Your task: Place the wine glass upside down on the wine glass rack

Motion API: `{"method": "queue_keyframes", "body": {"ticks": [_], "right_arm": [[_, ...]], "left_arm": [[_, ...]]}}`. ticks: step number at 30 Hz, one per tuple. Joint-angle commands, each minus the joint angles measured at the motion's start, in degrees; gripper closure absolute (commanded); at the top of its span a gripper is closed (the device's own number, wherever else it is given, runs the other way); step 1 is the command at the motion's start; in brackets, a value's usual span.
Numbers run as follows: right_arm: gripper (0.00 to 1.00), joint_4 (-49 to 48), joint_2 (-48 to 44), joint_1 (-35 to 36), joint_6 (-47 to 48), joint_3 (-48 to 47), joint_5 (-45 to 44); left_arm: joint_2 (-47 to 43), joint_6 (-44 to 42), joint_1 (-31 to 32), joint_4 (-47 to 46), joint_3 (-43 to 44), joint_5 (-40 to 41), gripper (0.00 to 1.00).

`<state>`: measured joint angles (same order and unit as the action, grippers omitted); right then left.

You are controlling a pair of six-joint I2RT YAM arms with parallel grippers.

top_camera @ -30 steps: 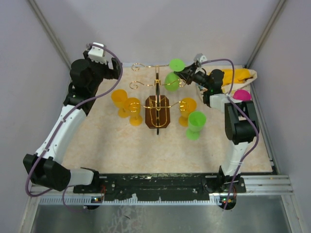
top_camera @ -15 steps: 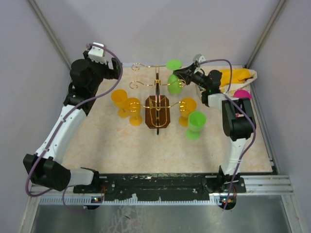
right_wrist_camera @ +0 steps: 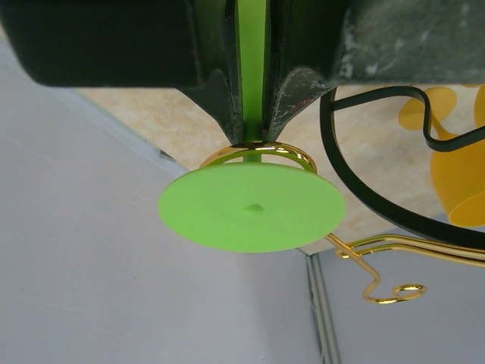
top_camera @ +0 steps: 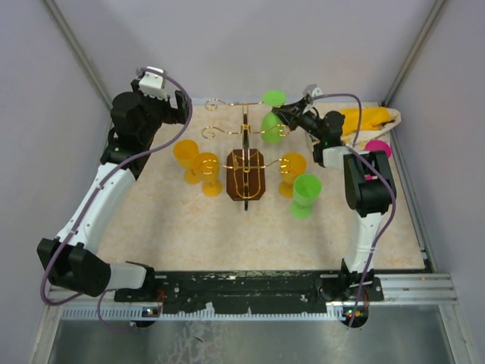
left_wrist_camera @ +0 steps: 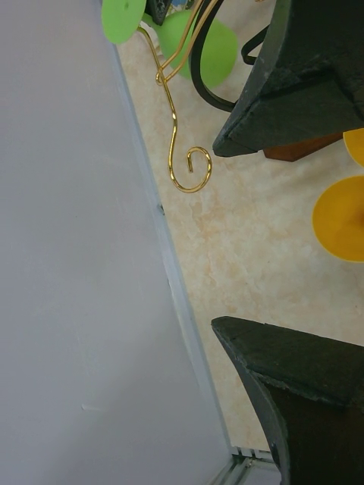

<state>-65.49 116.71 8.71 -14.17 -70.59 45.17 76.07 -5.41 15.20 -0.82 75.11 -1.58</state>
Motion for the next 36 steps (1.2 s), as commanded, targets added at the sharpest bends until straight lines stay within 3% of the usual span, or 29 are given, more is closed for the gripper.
{"method": "queue_keyframes", "body": {"ticks": [1, 20, 36], "right_arm": [[1.00, -3.1, -0.9, -0.3, 1.1, -1.2, -4.8], [1.00, -6.6, -7.7, -0.8, 3.5, 8.7, -7.9], [0.98, -6.7, -7.6, 0.8, 5.1, 9.1, -2.6]], "left_arm": [[0.0, -0.5, -0.5, -0.6, 1.2, 0.2, 0.08], [-1.4, -0.6, -0.5, -1.1, -0.7, 0.3, 0.08], [-1.6, 0.1, -0.5, -2.1, -1.7, -0.8, 0.07]]}}
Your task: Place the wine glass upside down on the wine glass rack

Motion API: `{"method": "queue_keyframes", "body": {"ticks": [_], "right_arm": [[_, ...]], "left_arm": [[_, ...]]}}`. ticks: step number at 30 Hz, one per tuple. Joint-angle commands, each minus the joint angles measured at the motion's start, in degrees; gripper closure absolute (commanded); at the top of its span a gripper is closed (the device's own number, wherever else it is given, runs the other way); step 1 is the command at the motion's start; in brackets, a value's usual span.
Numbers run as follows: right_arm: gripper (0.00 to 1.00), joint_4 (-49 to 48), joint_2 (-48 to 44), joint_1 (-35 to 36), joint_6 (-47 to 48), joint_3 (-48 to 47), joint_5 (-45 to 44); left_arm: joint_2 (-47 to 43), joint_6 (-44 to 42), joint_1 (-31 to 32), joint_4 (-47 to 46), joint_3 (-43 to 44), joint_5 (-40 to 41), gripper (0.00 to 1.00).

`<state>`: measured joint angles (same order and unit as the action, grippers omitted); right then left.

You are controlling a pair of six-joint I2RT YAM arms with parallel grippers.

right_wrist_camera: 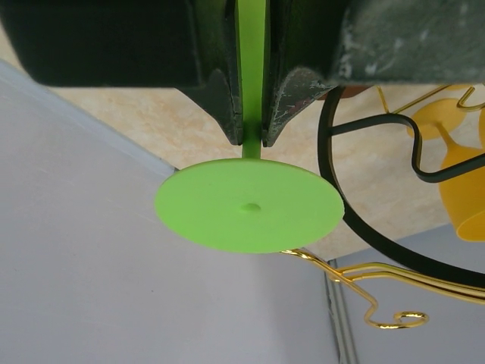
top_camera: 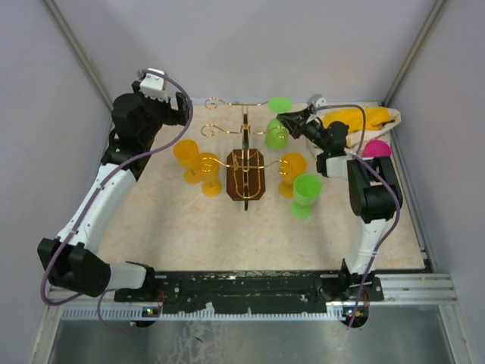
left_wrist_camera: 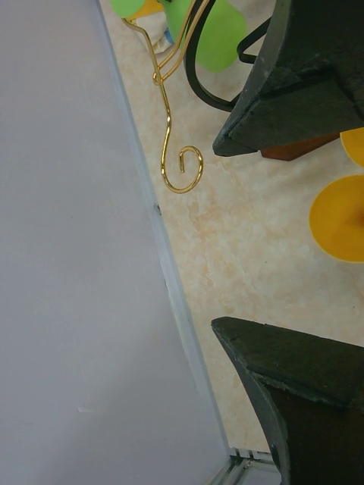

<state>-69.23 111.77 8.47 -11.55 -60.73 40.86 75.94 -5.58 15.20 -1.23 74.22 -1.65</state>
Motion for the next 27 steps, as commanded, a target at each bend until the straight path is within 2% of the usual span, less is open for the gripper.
{"method": "queue_keyframes", "body": {"ticks": [1, 5, 7, 13, 17, 20, 27], "right_arm": [[0.98, -2.8, -2.6, 1.3, 2.7, -0.9, 1.8], [0.96, -3.4, -2.6, 2.1, 3.4, -1.1, 1.5], [0.90, -4.3, -2.8, 2.1, 2.9, -0.9, 1.2], [0.52, -5.1, -4.8, 2.1, 3.9, 1.6, -1.3], [0.34, -5.3, -6.2, 1.4, 3.7, 2.7, -2.7], [0.30, -5.5, -7.2, 0.7, 3.5, 3.9, -4.7], [0.28, -3.4, -10.4, -1.7, 4.7, 6.6, -6.3]], "left_arm": [[-1.5, 0.3, -0.5, -1.8, -0.9, -0.9, 0.07], [-1.6, 0.6, -0.5, -2.0, -1.1, -1.1, 0.07], [-1.7, 0.7, -0.5, -2.0, -1.3, -1.1, 0.07], [-1.8, 0.6, -0.5, -2.3, -1.5, -1.2, 0.07], [-1.7, 0.8, -0.5, -2.8, -1.3, -0.9, 0.06], [-1.6, 1.0, -0.5, -3.1, -1.1, -0.5, 0.04], [-1.1, 1.7, -0.5, -2.2, -0.2, -0.6, 0.02]]}}
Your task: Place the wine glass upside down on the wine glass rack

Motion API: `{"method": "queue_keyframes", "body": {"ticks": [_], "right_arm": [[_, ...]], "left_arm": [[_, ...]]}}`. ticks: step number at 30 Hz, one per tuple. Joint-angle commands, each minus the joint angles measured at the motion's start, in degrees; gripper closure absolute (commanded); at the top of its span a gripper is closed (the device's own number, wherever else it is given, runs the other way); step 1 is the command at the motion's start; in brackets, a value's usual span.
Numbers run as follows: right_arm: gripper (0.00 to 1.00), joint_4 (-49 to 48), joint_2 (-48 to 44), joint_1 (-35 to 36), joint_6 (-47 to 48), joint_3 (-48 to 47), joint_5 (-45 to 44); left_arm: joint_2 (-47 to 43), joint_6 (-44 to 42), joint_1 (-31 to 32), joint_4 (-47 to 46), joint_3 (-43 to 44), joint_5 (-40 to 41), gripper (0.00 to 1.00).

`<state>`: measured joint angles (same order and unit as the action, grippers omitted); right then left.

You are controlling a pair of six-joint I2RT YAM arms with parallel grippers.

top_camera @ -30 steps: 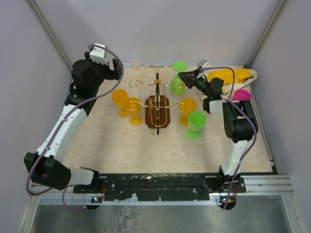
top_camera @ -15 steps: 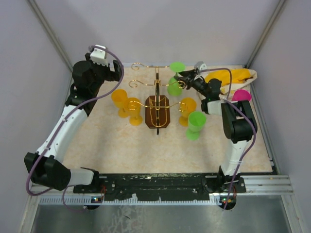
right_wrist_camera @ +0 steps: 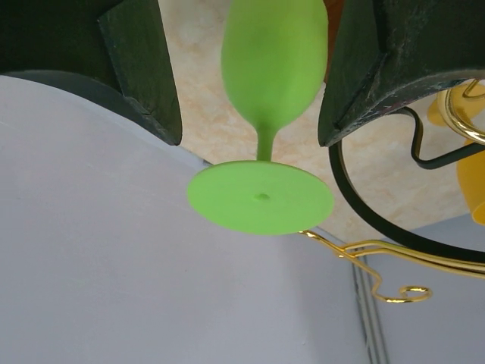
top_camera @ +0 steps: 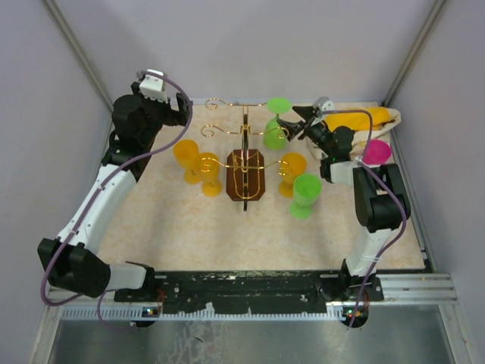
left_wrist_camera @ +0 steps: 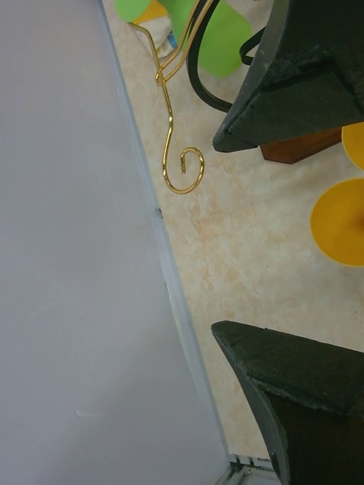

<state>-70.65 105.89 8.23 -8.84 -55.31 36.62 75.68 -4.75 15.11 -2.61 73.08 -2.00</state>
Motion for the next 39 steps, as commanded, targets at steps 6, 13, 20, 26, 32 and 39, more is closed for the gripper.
{"method": "queue_keyframes", "body": {"ticks": [6, 13, 20, 26, 32, 39], "right_arm": [[0.22, 6.4, -9.2, -2.1, 7.8, 4.1, -5.6], [0.18, 20.7, -21.0, -2.6, 15.5, 7.7, -21.0], [0.15, 47.3, -29.6, -2.6, 19.0, 1.2, -39.3], [0.10, 61.0, -33.5, -2.6, 18.3, -3.3, -40.8], [0.15, 81.7, -33.6, -2.6, 11.8, -11.0, -31.1], [0.25, 96.9, -33.4, -2.5, 9.8, -15.3, -17.9]], "left_arm": [[0.7, 1.8, -0.4, 0.7, 2.4, -0.5, 0.01], [3.2, 3.1, -0.6, 4.2, 5.4, 0.6, 0.01], [5.4, 3.4, -0.7, 8.3, 8.6, 5.2, 0.01], [6.5, 4.2, -0.8, 11.0, 9.7, 7.5, 0.01], [6.5, 5.3, -1.0, 12.1, 9.9, 8.8, 0.01], [5.6, 5.8, -1.1, 13.5, 10.4, 8.3, 0.01]]}}
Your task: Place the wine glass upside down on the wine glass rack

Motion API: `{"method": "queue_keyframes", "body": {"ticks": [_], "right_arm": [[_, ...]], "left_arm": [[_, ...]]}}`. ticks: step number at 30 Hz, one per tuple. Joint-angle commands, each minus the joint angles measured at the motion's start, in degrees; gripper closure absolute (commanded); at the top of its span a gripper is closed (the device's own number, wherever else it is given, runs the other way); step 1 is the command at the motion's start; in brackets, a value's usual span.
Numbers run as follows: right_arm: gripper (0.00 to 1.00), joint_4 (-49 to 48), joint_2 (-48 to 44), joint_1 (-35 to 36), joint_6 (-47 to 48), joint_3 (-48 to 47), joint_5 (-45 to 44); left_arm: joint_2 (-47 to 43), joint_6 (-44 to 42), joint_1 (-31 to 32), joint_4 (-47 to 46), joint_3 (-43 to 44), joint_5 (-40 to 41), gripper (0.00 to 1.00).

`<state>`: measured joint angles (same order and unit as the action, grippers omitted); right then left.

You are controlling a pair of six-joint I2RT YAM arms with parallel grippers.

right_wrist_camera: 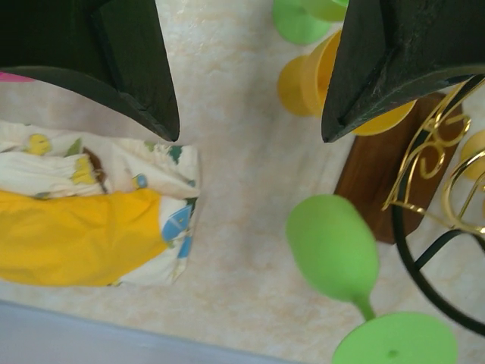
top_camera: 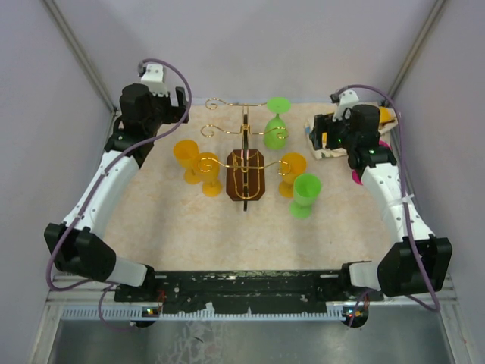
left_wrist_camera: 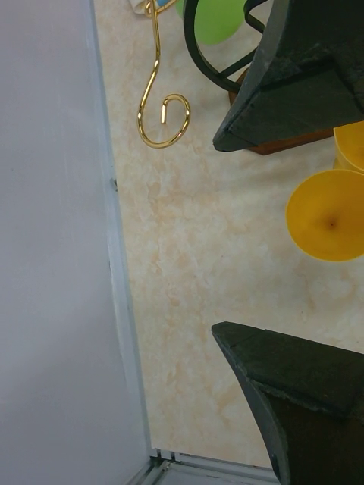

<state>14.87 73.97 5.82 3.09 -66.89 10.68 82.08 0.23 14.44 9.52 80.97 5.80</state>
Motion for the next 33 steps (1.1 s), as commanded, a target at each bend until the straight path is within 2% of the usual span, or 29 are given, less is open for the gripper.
{"method": "queue_keyframes", "body": {"ticks": [1, 6, 13, 22, 24, 27, 33], "right_arm": [[0.26, 12.9, -1.5, -0.1, -2.1, -3.8, 8.8], [0.28, 17.1, -1.4, 0.0, -1.3, -3.2, 11.5], [0.33, 15.5, 0.4, 1.1, -1.3, -0.3, 12.9], [0.39, 12.4, 5.4, 4.1, 0.1, -0.4, 9.0], [0.43, 12.0, 6.2, 4.2, 0.4, -0.5, 8.4], [0.55, 11.0, 7.0, 4.4, 0.6, -0.2, 7.1], [0.60, 9.9, 7.4, 4.5, 1.3, 0.4, 4.9]], "left_arm": [[-0.6, 0.9, -0.4, 2.1, 3.2, 0.4, 0.01], [-0.1, 2.0, -0.4, 4.3, 5.7, -0.7, 0.01], [-1.6, 2.8, -0.4, 3.4, 3.7, -0.4, 0.01], [-3.0, 4.0, -0.4, 3.2, 2.0, 0.9, 0.01], [-3.3, 4.2, -0.4, 3.2, 1.6, 1.2, 0.01], [-3.8, 4.4, -0.4, 3.3, 1.1, 1.8, 0.01], [-4.2, 4.8, -0.4, 3.4, 0.9, 2.0, 0.01]]}}
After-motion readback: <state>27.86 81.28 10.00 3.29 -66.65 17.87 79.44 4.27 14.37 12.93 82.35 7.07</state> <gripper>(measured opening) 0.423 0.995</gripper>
